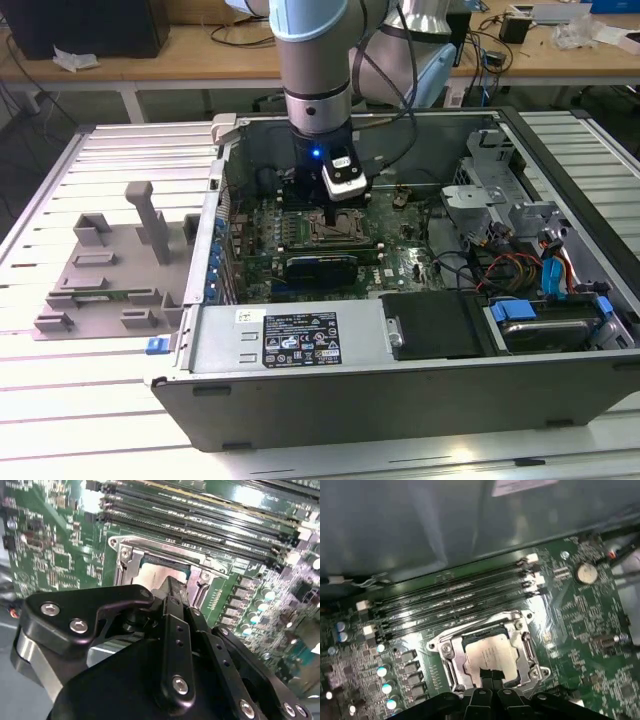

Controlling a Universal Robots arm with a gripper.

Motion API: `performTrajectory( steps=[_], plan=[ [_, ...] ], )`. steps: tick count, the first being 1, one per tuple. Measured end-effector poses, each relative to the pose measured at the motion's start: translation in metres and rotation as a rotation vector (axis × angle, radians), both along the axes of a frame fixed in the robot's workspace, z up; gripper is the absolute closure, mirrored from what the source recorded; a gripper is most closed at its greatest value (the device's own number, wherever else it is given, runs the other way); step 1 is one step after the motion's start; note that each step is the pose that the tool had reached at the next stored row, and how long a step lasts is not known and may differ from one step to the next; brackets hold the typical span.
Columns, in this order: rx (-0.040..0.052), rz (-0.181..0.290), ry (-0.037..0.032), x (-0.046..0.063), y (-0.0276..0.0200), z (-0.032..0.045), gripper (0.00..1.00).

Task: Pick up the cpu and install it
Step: 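Install the first cpu locking lever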

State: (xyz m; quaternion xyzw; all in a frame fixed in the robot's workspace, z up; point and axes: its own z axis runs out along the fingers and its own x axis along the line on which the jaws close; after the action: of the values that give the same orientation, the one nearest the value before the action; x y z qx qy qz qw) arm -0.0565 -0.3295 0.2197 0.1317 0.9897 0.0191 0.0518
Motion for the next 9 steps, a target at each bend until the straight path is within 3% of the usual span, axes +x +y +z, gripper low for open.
performTrajectory(
  steps=[1,4,6,9],
  plan=[
    [-0.0006,0.037,0.0009,0.0,0.0001,-0.0005,0.89],
    [-0.0149,0.097,0.0173,0.0018,0.0,-0.0019,0.89],
    [-0.0149,0.12,0.0241,0.0052,0.0,-0.0006,0.89],
    [-0.015,0.138,0.0252,0.0066,0.0,0.0025,0.89]
  ],
)
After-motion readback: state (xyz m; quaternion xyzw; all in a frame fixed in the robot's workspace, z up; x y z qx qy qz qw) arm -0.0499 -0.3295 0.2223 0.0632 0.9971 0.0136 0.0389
